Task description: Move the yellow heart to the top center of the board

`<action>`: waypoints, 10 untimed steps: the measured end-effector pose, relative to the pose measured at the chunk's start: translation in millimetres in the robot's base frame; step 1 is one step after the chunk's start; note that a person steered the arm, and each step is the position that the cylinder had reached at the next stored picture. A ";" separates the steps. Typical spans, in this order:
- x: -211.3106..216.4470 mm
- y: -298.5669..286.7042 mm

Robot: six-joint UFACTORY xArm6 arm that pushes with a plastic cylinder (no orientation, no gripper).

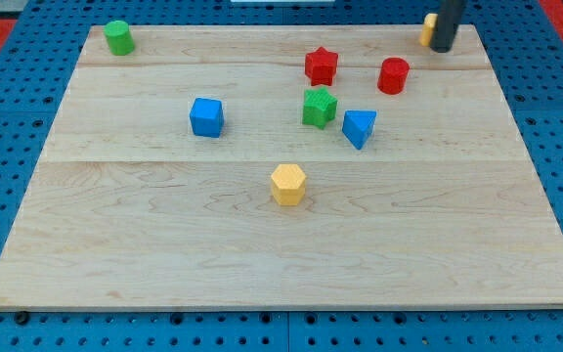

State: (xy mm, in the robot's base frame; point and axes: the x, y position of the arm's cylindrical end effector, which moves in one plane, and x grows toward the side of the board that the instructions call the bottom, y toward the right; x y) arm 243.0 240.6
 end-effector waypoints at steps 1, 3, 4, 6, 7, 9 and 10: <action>-25.2 55.6; -51.2 7.8; -51.1 -52.1; -38.9 -23.4; -18.8 -13.4; -16.5 -95.6; -32.2 -102.7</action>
State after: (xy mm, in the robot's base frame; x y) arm 210.7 137.9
